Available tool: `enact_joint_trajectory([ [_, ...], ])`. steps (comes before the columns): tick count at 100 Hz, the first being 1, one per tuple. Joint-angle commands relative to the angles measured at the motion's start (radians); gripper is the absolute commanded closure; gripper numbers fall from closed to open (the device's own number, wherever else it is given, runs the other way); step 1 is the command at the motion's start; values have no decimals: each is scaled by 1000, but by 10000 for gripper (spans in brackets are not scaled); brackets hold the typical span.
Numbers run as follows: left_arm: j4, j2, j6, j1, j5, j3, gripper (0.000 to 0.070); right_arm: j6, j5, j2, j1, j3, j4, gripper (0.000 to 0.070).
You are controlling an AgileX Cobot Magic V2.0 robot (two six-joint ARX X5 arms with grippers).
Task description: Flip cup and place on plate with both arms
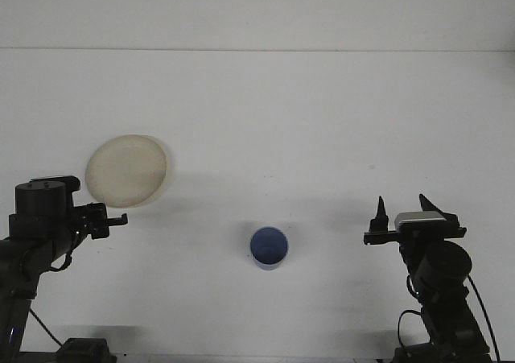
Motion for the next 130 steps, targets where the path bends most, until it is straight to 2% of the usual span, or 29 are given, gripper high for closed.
enact_joint_trajectory([
  [1,1,0,-17,-2,0,20,96,-11,-2,2,2,2,11,169],
  [4,0,-2,-17,-2,0,20,24,-11,-2,2,2,2,11,169],
  [7,-2,-3,-17,-2,1,20,5,-11,-2,2,2,2,11,169],
  [13,-8,-5,-15,-3,15,21,4,-11,-2,2,2,2,11,169],
  [23,-23,-1,-11,-8,101,35,5,-11,-2,2,2,2,11,169],
  [33,-22,25,-11,-43,143,64,11,-11,-2,2,2,2,12,169],
  [41,-25,68,-13,-110,144,100,45,-11,-2,2,2,2,16,169],
  [84,-16,496,-20,-592,143,301,42,-11,-2,2,2,2,26,169],
  [111,10,686,-7,-747,143,428,36,-11,-2,2,2,2,26,169],
  [130,7,781,9,-795,143,442,35,-11,-2,2,2,2,26,169],
])
